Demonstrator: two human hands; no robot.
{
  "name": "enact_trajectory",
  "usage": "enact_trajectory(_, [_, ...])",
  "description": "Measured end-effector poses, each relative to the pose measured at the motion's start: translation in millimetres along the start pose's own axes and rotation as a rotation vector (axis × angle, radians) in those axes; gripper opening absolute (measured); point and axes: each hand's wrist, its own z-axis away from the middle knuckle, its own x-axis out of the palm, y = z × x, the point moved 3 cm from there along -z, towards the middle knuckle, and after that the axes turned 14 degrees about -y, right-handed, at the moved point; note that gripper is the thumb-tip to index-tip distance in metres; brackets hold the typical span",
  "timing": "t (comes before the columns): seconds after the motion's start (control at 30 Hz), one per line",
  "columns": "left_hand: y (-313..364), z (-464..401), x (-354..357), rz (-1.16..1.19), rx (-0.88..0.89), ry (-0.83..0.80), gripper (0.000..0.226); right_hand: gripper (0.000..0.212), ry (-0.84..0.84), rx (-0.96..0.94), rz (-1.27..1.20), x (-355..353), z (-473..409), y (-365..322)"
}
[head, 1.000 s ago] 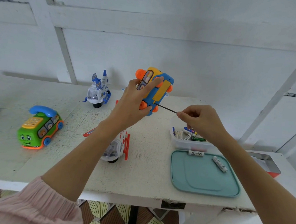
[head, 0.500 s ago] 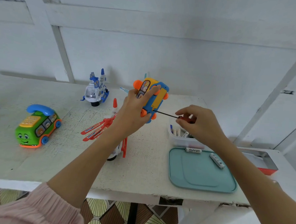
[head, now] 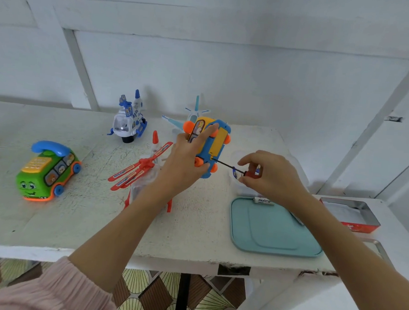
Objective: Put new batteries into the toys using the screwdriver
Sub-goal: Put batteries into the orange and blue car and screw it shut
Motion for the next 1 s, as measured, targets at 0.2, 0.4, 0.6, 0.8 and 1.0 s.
enact_trajectory(0.2, [-8.3,-0.4,2.0,0.166,-0.09,0.004,0.083,0.007,0.055,-0.022,-0.082,1.2,4.0,8.0])
enact_trajectory(0.4, [-5.8,1.4,4.2,0.337,-0.047,0.0,0.086,0.007,0.052,-0.054,-0.129,5.3,5.1,11.6])
enact_trajectory(0.6, [-3.6,5.1,8.9,0.413,-0.103,-0.005,0.087,0.007,0.063,-0.067,-0.125,6.7,5.9,10.9])
enact_trajectory(0.8, [-3.3,7.5,13.8,0.545,-0.095,0.052,0.077,0.007,0.078,-0.111,-0.093,8.3,7.9,7.4])
enact_trajectory(1.0, [1.3,9.5,11.6,0.557,-0.104,0.066,0.079,0.008,0.098,-0.121,-0.114,9.1,8.4,5.3])
